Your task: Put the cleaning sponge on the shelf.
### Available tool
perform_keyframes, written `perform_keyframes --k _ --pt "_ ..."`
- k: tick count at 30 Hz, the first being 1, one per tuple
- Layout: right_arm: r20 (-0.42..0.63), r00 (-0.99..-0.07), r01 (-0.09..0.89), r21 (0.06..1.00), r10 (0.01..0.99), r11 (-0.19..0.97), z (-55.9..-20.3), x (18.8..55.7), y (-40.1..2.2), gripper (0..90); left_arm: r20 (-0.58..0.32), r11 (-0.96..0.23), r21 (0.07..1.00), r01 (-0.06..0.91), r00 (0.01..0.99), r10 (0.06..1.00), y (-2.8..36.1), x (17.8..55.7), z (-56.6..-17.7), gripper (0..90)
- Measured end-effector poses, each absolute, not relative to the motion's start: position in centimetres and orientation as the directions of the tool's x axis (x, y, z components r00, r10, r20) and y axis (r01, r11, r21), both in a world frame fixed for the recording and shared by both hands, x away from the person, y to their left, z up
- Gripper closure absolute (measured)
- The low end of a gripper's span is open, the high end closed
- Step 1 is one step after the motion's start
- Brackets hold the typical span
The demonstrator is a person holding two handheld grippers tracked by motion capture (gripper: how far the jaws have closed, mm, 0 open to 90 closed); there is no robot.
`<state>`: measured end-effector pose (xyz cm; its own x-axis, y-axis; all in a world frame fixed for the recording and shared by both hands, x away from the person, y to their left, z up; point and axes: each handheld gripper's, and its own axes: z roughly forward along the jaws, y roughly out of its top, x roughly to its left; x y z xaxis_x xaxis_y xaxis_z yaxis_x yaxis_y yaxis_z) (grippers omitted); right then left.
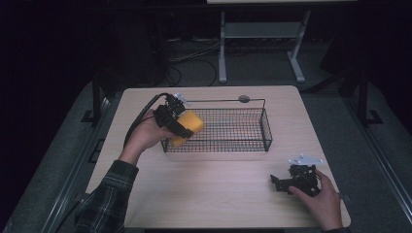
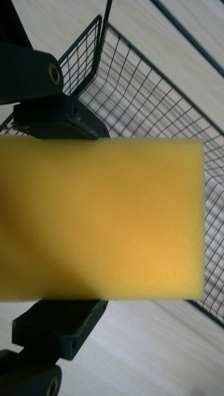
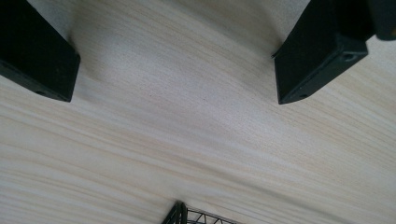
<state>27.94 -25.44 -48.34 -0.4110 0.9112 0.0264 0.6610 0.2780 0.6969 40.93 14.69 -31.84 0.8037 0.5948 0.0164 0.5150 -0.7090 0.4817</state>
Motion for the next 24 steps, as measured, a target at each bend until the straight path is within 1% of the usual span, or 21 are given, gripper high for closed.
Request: perform_keyframes --k 11,17,24 --pt "0.027 -0.41 0.662 0.696 0.912 0.277 -48.4 27.9 -25.4 0.0 0.03 -0.685 0.494 0.536 0.777 0.629 15.4 43.6 -32.9 24.8" --pt "0.027 -0.41 0.662 0.696 0.912 0.277 -48.4 27.9 -25.4 0.0 0.039 -0.688 0.484 0.54 0.773 0.634 15.2 44.7 -33.6 24.8" --pt "0.027 -0.41 0.662 0.696 0.912 0.277 -48.4 27.9 -25.4 0.0 0.022 -0.679 0.484 0.552 0.768 0.64 15.2 45.8 -34.6 24.8"
